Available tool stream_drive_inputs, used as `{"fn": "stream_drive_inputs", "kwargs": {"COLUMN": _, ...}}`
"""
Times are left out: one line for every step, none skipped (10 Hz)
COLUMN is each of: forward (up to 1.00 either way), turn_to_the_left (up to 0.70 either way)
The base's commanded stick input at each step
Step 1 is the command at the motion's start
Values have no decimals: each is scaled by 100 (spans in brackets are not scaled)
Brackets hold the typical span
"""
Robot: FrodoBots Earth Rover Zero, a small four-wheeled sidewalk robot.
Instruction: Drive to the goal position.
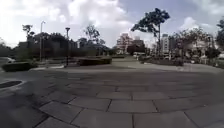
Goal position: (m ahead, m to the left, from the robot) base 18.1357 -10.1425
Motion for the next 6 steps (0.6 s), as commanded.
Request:
{"fn": "stream_drive_inputs", "kwargs": {"forward": 0, "turn_to_the_left": 0}}
{"fn": "stream_drive_inputs", "kwargs": {"forward": 0, "turn_to_the_left": 0}}
{"fn": "stream_drive_inputs", "kwargs": {"forward": 0, "turn_to_the_left": 0}}
{"fn": "stream_drive_inputs", "kwargs": {"forward": 26, "turn_to_the_left": 0}}
{"fn": "stream_drive_inputs", "kwargs": {"forward": 70, "turn_to_the_left": 0}}
{"fn": "stream_drive_inputs", "kwargs": {"forward": 70, "turn_to_the_left": -7}}
